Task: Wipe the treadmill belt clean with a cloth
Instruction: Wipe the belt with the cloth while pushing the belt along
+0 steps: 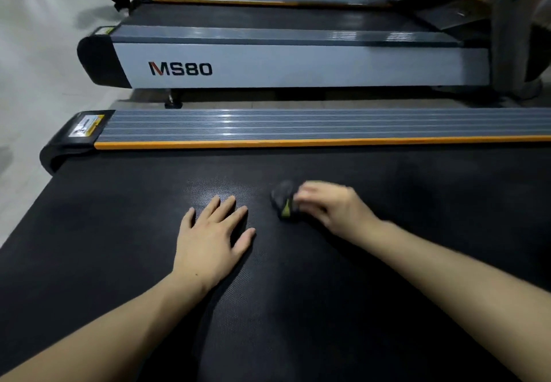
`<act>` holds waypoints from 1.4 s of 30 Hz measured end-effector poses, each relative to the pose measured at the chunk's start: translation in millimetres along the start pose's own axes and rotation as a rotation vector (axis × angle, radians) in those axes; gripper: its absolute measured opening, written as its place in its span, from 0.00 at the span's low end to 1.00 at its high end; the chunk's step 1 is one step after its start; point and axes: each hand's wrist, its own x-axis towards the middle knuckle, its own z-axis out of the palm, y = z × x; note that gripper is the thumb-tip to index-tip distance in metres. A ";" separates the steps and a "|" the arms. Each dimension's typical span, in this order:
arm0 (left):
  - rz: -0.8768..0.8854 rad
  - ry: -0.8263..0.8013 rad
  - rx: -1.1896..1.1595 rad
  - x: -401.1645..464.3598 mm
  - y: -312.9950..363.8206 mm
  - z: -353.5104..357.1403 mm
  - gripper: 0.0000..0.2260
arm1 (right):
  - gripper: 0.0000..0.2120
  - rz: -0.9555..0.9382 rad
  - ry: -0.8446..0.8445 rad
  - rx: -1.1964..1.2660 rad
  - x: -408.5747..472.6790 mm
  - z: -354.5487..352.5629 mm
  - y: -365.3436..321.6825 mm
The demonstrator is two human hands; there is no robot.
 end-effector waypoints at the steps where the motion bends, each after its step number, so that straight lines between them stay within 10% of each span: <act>1: -0.003 0.026 0.007 -1.3 0.1 3.3 0.25 | 0.10 0.073 0.043 -0.049 23.5 3.7 13.9; 6: -0.007 0.080 0.016 -0.1 0.1 5.0 0.23 | 0.11 0.410 0.125 -0.149 69.1 21.1 25.5; 15: -0.003 0.128 0.026 -0.6 1.0 4.1 0.19 | 0.10 -0.077 -0.007 0.070 -1.5 4.8 -32.0; 22: 0.002 0.157 0.006 -1.8 1.0 0.4 0.17 | 0.12 0.355 0.044 -0.141 97.3 30.4 5.6; 33: 0.016 0.011 -0.080 -9.8 -14.2 -20.0 0.20 | 0.10 -0.151 -0.023 0.134 -50.4 0.1 -95.0; 39: 0.001 -0.154 -0.025 -33.3 -7.7 -33.2 0.20 | 0.12 0.309 0.075 -0.099 53.2 18.1 -38.8; 42: 0.021 -0.234 -0.023 -38.1 -8.5 -45.3 0.20 | 0.10 0.238 0.130 -0.047 17.2 20.7 -76.5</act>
